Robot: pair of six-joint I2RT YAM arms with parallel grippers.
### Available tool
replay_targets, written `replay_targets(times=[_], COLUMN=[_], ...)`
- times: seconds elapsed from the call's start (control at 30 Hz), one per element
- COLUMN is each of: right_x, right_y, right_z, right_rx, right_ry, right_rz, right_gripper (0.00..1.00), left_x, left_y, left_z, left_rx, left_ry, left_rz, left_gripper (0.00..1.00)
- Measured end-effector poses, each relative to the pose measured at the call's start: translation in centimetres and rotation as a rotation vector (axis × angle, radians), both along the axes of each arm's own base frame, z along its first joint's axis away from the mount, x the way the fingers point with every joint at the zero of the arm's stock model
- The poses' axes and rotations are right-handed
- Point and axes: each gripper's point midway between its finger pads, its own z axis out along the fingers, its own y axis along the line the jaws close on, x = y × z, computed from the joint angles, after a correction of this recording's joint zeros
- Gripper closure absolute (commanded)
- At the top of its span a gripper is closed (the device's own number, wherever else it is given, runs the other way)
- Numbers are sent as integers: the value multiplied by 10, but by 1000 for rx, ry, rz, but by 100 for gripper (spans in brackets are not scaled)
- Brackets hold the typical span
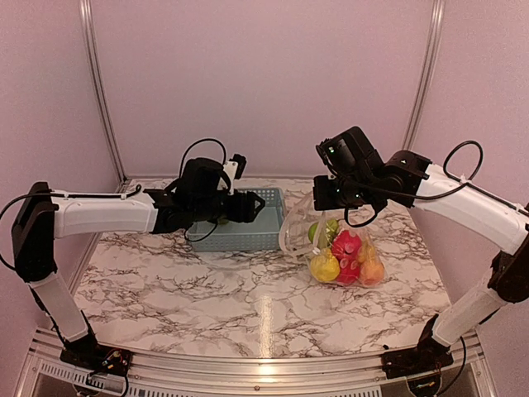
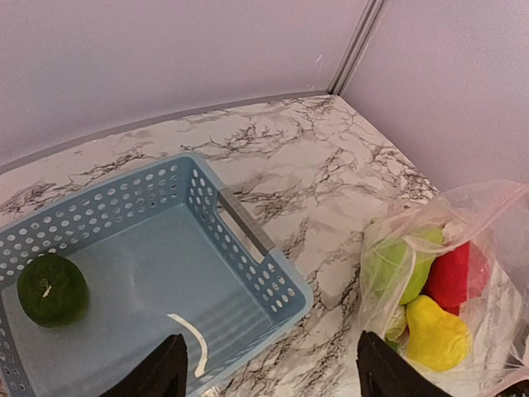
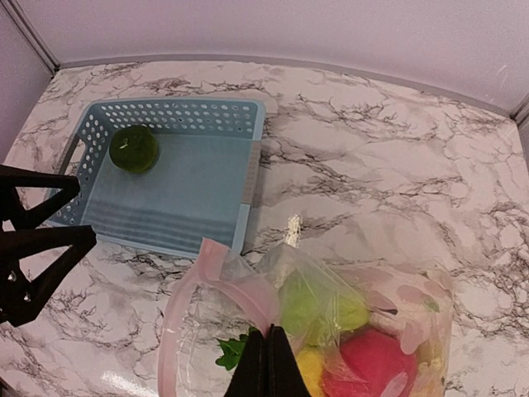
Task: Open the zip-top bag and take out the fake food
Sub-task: Pick up the fake fruit from the zipper food storage bag.
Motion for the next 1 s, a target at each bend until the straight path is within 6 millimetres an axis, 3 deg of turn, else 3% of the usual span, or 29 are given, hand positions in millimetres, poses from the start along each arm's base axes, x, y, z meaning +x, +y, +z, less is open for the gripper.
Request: replay_targets(times=[0.2,0.43,0.67,1.0], right_x=[0,-1,-5,-17], right_y=[1,3,3,6], right_z=[0,-1,7,17], right_rx=[3,9,35,59], right_ry=[3,8,5,-4], right_rz=[4,12,28,60], right_gripper=[100,100,100,100], left_x=[-38,-76,-99,-102], left_y=[-44,-78,-111,-146], left_z=[23,42,35,7], left_rx=[-32,-44,-7,39], left_ry=[-40,-106,-157,-175], left_rz=[-154,-317,-462,-562], left_gripper=[27,27,28,34])
